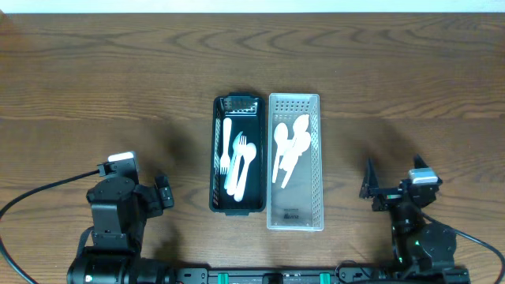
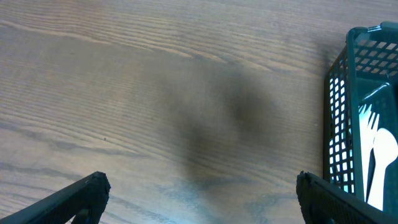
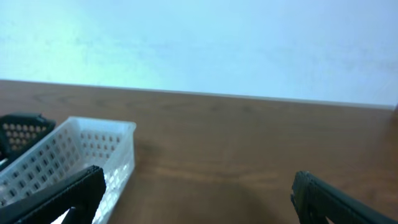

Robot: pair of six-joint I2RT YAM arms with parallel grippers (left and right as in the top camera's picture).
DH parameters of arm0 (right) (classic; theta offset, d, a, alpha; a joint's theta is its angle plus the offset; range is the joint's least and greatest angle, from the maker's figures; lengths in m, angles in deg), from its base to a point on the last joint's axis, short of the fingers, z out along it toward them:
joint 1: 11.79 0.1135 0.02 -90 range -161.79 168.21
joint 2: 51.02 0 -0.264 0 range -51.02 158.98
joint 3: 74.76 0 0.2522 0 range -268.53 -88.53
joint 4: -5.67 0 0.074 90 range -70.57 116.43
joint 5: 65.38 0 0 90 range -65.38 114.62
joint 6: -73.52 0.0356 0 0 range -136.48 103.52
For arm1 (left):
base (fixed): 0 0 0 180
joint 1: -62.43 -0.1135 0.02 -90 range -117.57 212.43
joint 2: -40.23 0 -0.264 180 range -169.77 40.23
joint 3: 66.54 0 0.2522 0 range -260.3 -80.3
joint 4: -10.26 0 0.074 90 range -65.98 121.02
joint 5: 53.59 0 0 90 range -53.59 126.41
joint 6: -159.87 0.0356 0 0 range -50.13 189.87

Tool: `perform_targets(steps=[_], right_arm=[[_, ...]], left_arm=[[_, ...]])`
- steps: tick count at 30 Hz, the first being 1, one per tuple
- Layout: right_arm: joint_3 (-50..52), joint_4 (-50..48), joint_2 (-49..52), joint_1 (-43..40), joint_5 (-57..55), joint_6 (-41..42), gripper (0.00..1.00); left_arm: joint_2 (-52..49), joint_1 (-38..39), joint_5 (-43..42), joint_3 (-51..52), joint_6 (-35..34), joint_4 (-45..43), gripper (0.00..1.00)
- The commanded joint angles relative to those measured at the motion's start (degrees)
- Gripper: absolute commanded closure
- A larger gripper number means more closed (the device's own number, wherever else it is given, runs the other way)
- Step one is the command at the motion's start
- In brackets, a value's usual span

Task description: Pack container

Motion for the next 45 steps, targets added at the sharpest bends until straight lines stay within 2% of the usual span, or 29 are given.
perform_targets(steps=[1, 5, 45], right_arm=[[3.21, -2.91, -0.63, 1.38, 0.17, -4.55, 0.01], [6.62, -5.51, -0.63, 1.49, 0.20, -8.02, 0.01], [7.10, -4.81, -0.59, 1.60, -0.20, -8.26, 0.01]], left_arm=[[0.04, 0.22, 0.72, 0.24, 0.57, 0.09, 0.02], [0.04, 0.22, 0.70, 0.24, 0.57, 0.09, 0.02], [0.57, 0.22, 0.72, 0.24, 0.59, 0.11, 0.02]])
